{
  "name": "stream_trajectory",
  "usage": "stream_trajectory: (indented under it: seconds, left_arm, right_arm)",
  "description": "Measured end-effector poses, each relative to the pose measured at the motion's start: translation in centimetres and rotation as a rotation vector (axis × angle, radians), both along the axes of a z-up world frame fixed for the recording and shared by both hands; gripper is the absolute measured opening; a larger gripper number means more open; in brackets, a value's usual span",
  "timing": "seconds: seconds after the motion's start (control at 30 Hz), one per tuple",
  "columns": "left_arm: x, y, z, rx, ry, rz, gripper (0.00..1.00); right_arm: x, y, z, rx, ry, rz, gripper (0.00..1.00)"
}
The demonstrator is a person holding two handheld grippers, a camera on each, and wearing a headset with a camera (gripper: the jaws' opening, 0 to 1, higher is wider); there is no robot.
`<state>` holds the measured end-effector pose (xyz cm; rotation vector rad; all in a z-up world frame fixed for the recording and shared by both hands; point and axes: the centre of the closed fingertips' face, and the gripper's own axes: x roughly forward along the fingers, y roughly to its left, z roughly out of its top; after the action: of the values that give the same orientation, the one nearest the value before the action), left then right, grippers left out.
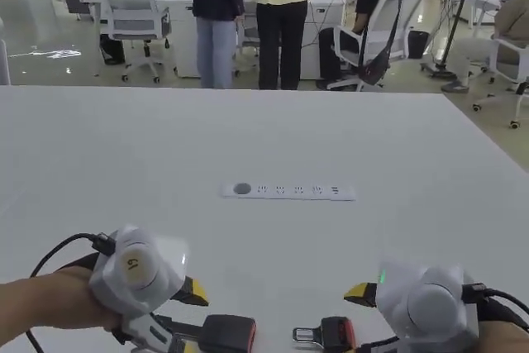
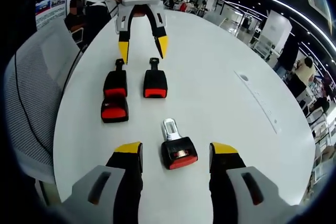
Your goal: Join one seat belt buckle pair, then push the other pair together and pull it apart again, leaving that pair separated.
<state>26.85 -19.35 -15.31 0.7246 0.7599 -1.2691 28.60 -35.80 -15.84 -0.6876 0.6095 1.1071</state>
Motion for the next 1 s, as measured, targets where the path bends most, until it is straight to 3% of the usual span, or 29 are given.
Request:
stream_trajectory:
  seconds: [0.4, 0.6, 1.0]
  left_arm:
    - [0.9, -0.3, -1.3, 0.039, 0.022, -0.027, 0.48]
    - [1.9, 0.0, -1.9, 0.052, 0.039, -0.019, 0.47]
    - [2.3, -0.1, -3.3, 0.076, 0.085, -0.039, 0.41]
  right_arm:
    - [1.5, -1.0, -1.0, -0.02, 0.034, -0.004, 0.49]
    - [1.7, -1.2, -2.3, -0.048, 0.055, 0.021, 0.47]
    - [1.6, -1.5, -4.0, -0.08, 0.114, 0.055, 0.42]
